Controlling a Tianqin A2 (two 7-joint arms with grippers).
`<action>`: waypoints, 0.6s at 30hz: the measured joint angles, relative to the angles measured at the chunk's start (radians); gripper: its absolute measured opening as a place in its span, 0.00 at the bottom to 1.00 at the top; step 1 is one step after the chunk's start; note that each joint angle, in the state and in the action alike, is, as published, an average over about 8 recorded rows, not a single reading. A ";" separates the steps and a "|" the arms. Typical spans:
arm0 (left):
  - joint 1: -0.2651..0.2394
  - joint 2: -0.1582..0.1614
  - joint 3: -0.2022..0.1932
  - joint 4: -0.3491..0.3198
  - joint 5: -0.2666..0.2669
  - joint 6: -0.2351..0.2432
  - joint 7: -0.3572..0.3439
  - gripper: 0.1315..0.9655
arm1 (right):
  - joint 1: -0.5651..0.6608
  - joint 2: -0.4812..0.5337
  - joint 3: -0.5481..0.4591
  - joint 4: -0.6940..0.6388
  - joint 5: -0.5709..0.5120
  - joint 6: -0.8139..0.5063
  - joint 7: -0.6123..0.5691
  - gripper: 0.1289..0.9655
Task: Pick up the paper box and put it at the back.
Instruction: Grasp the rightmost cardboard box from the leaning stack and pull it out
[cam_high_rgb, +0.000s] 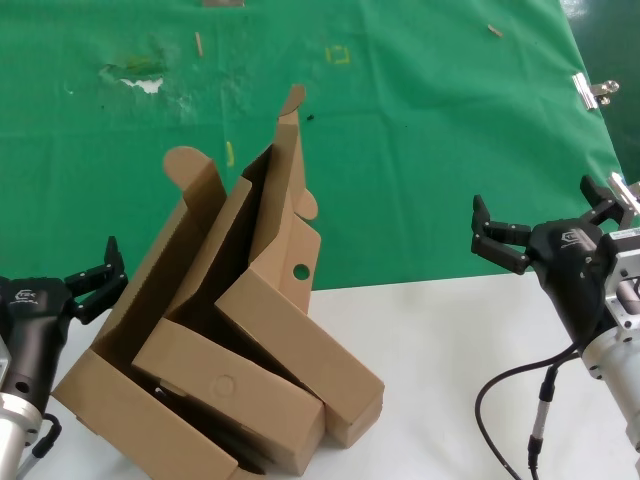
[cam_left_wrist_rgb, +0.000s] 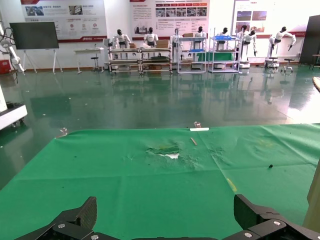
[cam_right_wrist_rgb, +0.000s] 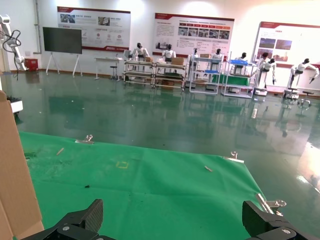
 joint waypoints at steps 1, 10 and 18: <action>0.000 0.000 0.000 0.000 0.000 0.000 0.000 1.00 | 0.000 0.000 0.000 0.000 0.000 0.000 0.000 1.00; 0.000 0.000 0.000 0.000 0.000 0.000 0.000 1.00 | 0.000 0.000 0.000 0.000 0.000 0.000 0.000 1.00; 0.000 0.000 0.000 0.000 0.000 0.000 0.000 1.00 | -0.009 0.026 0.037 0.050 0.016 -0.062 -0.035 1.00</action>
